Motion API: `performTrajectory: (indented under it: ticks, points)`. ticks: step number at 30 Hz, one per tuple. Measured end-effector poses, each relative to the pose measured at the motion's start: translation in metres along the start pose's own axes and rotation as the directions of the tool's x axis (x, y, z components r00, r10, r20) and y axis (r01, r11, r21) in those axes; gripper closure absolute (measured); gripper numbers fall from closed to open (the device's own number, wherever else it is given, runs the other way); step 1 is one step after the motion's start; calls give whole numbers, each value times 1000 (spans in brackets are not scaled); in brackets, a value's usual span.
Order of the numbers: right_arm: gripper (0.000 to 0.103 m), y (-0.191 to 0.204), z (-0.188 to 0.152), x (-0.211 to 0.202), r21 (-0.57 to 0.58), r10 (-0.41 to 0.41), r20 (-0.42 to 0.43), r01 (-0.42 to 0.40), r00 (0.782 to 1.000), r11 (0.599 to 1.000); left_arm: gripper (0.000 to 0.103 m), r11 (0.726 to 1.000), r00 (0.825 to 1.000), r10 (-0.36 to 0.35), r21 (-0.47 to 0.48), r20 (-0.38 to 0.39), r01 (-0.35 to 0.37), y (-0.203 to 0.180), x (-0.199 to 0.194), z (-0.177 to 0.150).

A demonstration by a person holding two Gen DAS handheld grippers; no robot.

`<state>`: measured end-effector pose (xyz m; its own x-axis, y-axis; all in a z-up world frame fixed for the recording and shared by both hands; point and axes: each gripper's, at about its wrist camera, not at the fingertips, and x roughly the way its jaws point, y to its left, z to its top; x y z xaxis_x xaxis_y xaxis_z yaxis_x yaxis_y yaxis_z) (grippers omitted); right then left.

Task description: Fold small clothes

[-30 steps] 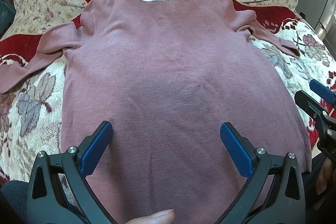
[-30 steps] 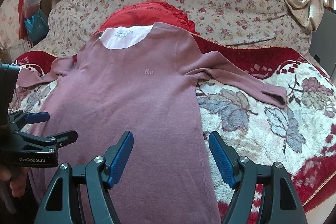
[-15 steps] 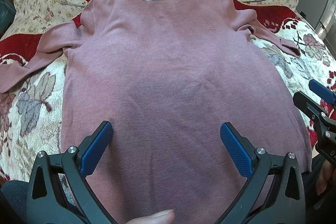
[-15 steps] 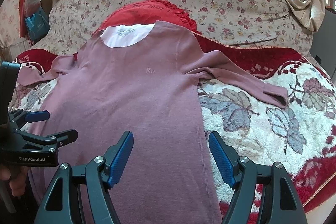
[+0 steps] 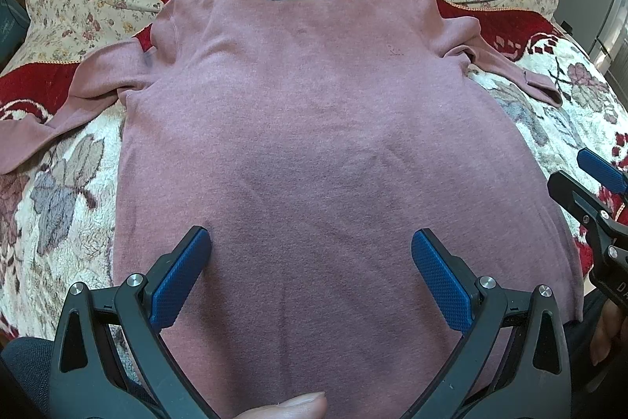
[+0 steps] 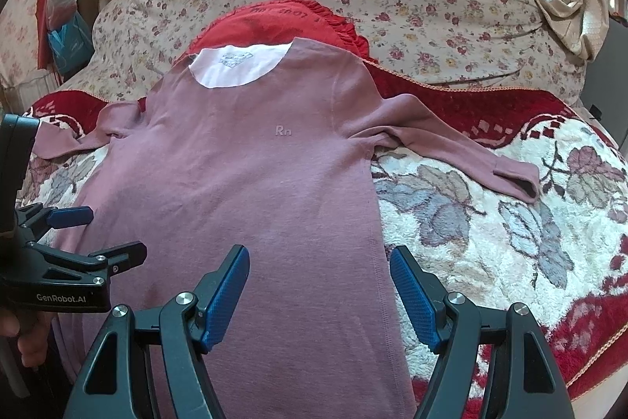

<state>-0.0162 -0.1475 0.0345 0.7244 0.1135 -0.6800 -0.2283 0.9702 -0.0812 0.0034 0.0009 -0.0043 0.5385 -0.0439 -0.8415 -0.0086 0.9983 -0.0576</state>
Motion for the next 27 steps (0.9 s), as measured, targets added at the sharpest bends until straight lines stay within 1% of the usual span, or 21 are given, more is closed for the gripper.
performTrajectory:
  ticks: [7, 9, 13, 21, 24, 27]
  points:
    - [31, -1, 1, -1, 8, 7, -4, -7, 1000, 1000, 0, 1000, 1000, -1, 0, 0, 1, 0, 0, 0]
    - [31, -1, 0, 0, -9, -8, -15, 7, 1000, 1000, 0, 1000, 1000, -1, -2, 0, 1, 1, 0, 0]
    - [31, -2, 1, -1, 5, 3, 0, -3, 1000, 1000, 0, 1000, 1000, 0, 0, -1, 0, 0, 0, 0]
    - [31, -2, 0, -1, 4, 2, 0, -2, 1000, 1000, 0, 1000, 1000, 2, 0, -1, -2, 2, 1, -1]
    - [31, -2, 1, 0, -16, -18, -5, 18, 1000, 1000, 0, 1000, 1000, 2, 1, -1, -2, 2, 1, -1]
    - [31, -3, 1, -1, 1, -3, 6, 3, 1000, 1000, 0, 1000, 1000, 1, 0, -2, -1, 2, 1, -1]
